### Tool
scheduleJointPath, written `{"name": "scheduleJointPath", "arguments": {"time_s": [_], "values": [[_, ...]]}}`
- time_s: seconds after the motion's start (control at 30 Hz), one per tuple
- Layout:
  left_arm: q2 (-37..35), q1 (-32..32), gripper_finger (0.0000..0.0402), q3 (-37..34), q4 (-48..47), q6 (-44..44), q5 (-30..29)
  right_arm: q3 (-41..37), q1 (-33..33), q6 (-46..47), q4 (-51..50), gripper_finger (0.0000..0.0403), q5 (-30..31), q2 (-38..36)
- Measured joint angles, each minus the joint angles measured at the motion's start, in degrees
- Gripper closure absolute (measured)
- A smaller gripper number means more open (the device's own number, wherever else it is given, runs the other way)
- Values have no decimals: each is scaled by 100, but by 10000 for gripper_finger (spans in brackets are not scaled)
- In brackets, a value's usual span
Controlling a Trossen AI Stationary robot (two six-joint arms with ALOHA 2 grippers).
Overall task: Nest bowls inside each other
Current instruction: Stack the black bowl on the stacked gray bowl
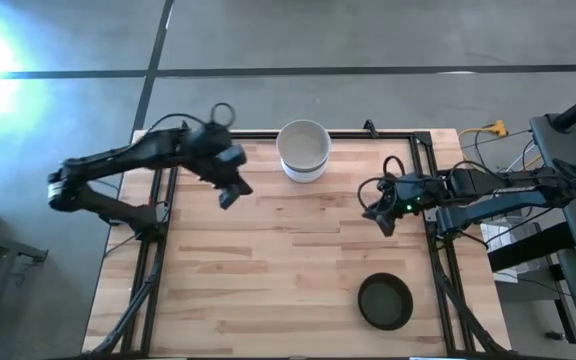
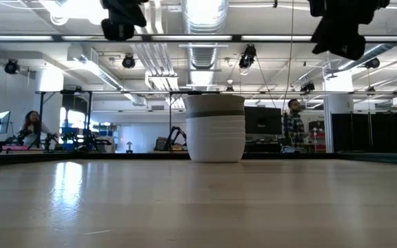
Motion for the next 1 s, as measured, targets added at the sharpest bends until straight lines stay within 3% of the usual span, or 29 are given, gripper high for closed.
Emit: {"name": "scheduleJointPath", "arguments": {"time_s": [0.33, 0.47, 0.7, 1.0], "values": [[-1816, 0, 402, -1770, 1048, -901, -24, 0, 421, 32, -528, 187, -1384, 84], [-2266, 1, 402, -2417, 1506, -1336, -30, 0, 1048, 101, -869, 157, -1401, 250], [-2678, 2, 402, -3277, 2547, -1633, -29, 0, 2071, 383, -1503, 126, -893, 840], [-2596, 4, 402, -3696, 3614, -1631, -18, 0, 2258, 368, -1487, 131, -870, 1875]]}}
